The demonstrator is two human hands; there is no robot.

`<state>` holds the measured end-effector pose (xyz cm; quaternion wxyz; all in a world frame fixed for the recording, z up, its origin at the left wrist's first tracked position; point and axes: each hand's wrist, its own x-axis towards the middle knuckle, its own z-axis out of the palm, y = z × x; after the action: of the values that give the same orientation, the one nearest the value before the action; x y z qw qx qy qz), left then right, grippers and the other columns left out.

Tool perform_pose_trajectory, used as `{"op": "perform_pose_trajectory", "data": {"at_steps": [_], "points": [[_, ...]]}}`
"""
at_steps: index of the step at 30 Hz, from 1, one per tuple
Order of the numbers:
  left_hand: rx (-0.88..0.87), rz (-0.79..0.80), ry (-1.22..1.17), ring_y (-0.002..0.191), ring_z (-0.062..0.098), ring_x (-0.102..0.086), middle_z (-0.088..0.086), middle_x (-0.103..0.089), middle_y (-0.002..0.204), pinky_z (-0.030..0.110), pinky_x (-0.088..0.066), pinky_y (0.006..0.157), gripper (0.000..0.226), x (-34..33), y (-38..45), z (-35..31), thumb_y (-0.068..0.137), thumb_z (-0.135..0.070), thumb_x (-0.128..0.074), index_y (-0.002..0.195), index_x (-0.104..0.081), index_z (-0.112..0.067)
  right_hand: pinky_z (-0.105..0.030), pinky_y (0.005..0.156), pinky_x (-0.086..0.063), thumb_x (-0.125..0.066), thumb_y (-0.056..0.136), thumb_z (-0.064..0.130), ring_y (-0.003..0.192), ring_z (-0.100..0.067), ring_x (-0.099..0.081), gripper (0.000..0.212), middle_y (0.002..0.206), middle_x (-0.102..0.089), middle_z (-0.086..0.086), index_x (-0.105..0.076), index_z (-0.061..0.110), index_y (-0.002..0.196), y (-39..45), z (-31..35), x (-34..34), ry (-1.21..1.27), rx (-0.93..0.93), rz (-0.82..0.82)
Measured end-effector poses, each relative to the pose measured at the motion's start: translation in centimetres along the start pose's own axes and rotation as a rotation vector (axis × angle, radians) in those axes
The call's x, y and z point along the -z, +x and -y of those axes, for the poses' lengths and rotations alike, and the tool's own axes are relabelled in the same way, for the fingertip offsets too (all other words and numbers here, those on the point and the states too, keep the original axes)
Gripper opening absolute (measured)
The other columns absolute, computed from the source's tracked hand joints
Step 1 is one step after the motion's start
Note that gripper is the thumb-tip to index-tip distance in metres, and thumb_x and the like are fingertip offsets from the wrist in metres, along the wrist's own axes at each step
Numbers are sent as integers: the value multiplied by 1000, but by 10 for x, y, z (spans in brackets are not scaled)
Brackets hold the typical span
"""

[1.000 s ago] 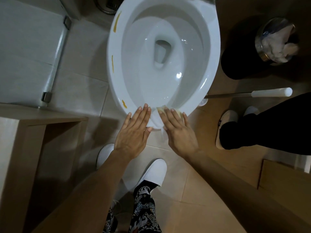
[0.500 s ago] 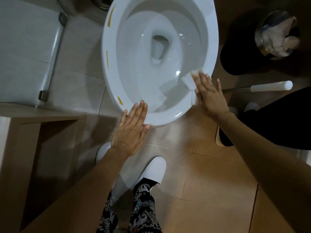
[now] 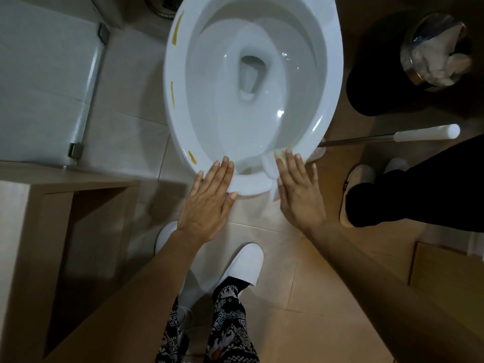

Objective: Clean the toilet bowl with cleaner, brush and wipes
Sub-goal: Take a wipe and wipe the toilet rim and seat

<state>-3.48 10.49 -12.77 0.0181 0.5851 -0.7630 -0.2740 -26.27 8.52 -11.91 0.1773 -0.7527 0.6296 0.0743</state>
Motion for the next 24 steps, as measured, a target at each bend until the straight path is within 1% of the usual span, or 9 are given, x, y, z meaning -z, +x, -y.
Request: {"op": "perform_pose_trajectory", "data": {"at_steps": [4,8,12,15,17,18,20,22,24], "points": [[-8,10,-74,145,5,8,-8,6,158,26,8,116,59,3,-2,4,98,-45,-9,150,4,-20,-48,116,-5,-31,98,25,147,-26,-14,55,159,-20,-8,-22,16,152,-5,28,-6,-12,38,-5],[-6,25,-143,145,4,9,-7,5,159,27,2,118,59,7,-8,11,98,-46,-9,150,6,-21,-44,118,-2,-28,100,27,147,-22,-12,55,160,-17,-5,-18,18,153,-9,58,-15,2,87,9],[-22,19,-188,146,5,6,-4,1,159,32,-5,120,58,10,-12,13,99,-43,-11,149,3,-19,-47,118,-10,-23,100,29,147,-22,-17,53,158,-22,-5,-25,17,152,-7,76,-20,36,97,-1],[-21,15,-199,146,6,5,-2,0,159,34,-8,120,57,9,-12,12,99,-41,-13,150,1,-18,-47,119,-9,-22,101,31,148,-19,-13,52,159,-19,-3,-22,19,153,-7,77,-20,69,120,4],[-19,1,-157,146,7,5,-2,1,159,32,-4,120,57,8,-11,9,100,-39,-14,151,1,-17,-45,120,-5,-22,102,33,148,-17,-8,53,160,-15,-2,-19,21,153,-5,71,-17,114,136,-21],[-20,-15,-125,146,8,4,-2,0,159,31,-2,120,58,7,-10,7,100,-37,-16,151,0,-16,-43,120,-2,-22,102,35,149,-17,-6,53,160,-13,-3,-18,21,153,-3,66,-14,133,110,-42],[-24,-58,-71,147,14,-3,3,-5,159,29,0,119,58,6,-7,-3,100,-32,-22,152,-7,-10,-41,119,1,-19,101,38,149,-19,-6,55,160,-14,-6,-18,19,153,6,53,-7,171,-15,-98],[-37,-85,-35,146,18,-8,7,-10,159,32,-2,118,58,4,-2,-15,99,-27,-27,151,-13,-6,-41,118,0,-16,100,40,148,-21,-9,58,159,-17,-8,-20,16,152,19,36,2,210,-134,-146],[-76,-88,-16,146,19,-10,9,-13,158,32,-4,117,58,-2,3,-29,98,-25,-30,151,-15,-5,-42,118,-1,-17,100,39,148,-22,-9,57,159,-16,-10,-21,14,152,35,18,6,201,-194,-178]]}}
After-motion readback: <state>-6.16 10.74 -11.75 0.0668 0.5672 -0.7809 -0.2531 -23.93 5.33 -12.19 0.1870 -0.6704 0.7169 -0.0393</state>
